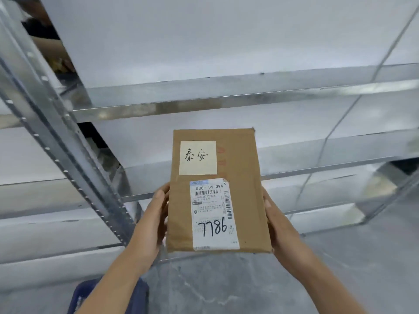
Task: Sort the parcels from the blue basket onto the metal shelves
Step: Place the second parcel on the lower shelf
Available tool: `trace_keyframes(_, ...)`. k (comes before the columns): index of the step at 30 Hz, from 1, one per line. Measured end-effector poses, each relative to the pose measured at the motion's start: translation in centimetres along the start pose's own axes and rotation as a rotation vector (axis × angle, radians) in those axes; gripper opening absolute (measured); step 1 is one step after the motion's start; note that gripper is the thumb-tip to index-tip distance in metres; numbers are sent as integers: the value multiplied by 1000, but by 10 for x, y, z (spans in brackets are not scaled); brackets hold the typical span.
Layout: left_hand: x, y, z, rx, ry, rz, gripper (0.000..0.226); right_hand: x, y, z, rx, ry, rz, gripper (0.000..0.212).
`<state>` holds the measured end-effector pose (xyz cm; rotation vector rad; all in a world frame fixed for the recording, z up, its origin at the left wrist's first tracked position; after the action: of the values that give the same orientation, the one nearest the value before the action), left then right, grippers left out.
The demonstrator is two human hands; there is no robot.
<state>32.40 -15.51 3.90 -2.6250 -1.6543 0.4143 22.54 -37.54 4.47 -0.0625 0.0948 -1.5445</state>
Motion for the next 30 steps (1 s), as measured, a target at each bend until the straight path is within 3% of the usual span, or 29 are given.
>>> trace_keyframes(7, -172, 19, 32, 38, 69, 236, 47, 137, -108, -13, 49, 111, -238, 54)
trace_keyframes(18, -437, 7, 81, 115, 109, 535, 51, 335, -274, -28, 76, 177, -469, 47)
trace_keyframes(24, -545, 8, 109, 139, 159, 774, 54, 408, -339, -31, 89, 224, -596, 58)
trace_keyframes(30, -624, 22, 136, 207, 241, 924, 60, 472, -378, -43, 100, 288, -701, 51)
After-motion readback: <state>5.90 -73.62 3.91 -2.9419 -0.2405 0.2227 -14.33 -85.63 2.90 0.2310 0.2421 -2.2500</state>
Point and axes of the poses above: each hand's wrist, its own y-axis towards the middle knuckle, its own x-axis out of the back of the hand, z = x × y, the point moved 10 cm from there along y, towards the middle knuckle, and after that the axes turned 9 degrees about z, right-handed, at the moved point
